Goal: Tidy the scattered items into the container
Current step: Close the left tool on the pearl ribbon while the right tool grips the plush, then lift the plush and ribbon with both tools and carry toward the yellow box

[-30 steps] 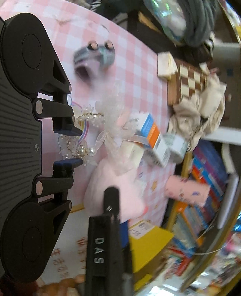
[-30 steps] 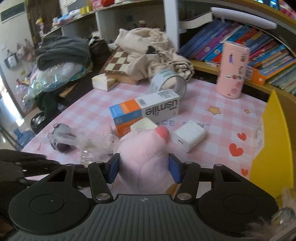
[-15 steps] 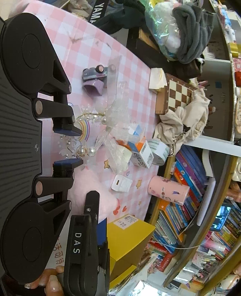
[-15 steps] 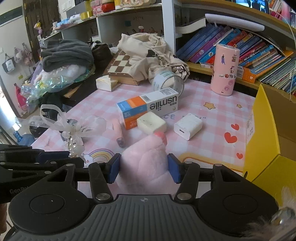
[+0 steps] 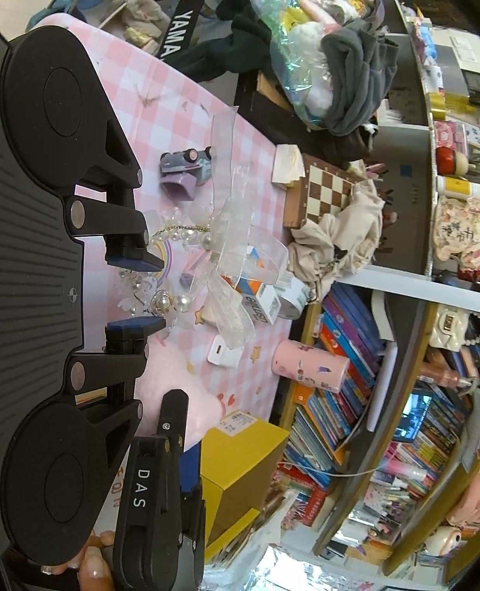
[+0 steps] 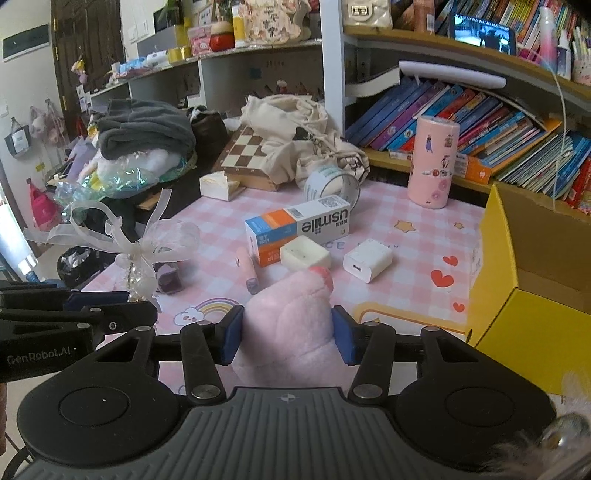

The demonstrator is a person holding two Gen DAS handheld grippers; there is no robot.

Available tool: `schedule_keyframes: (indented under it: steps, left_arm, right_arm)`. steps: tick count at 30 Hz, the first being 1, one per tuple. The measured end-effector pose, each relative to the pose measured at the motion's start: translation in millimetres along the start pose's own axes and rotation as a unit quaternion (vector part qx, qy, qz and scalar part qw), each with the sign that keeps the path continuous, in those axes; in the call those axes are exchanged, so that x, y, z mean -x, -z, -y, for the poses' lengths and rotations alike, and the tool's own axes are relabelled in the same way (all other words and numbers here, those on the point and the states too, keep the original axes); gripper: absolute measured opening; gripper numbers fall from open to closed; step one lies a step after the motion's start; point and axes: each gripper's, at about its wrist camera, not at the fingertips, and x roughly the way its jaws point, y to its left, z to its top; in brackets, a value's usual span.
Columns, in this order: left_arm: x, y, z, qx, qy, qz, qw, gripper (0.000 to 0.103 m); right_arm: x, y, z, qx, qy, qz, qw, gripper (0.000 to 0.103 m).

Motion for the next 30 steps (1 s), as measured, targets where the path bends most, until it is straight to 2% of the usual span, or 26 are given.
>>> schedule_keyframes:
  steps: [14, 20, 30]
  left_arm:
    - [27.0, 13.1, 18.6, -0.018, 0.024, 0.009, 0.9995, 0.024]
    - [36.7, 19.4, 18.9, -0.013, 0.023, 0.011, 0.9996, 0.024]
    - [31.5, 21.8, 36.5, -0.029, 0.052, 0.004, 0.9982, 0.024]
  right_arm:
    - [41.5, 21.2, 1.1, -0.020, 0.023, 0.016, 0.999, 0.048]
    - [51.3, 26.8, 1.9, -0.027, 0.030, 0.015, 0.999, 0.048]
    - [65.2, 38.3, 7.5, -0.023, 0.048, 0.008, 0.999, 0.048]
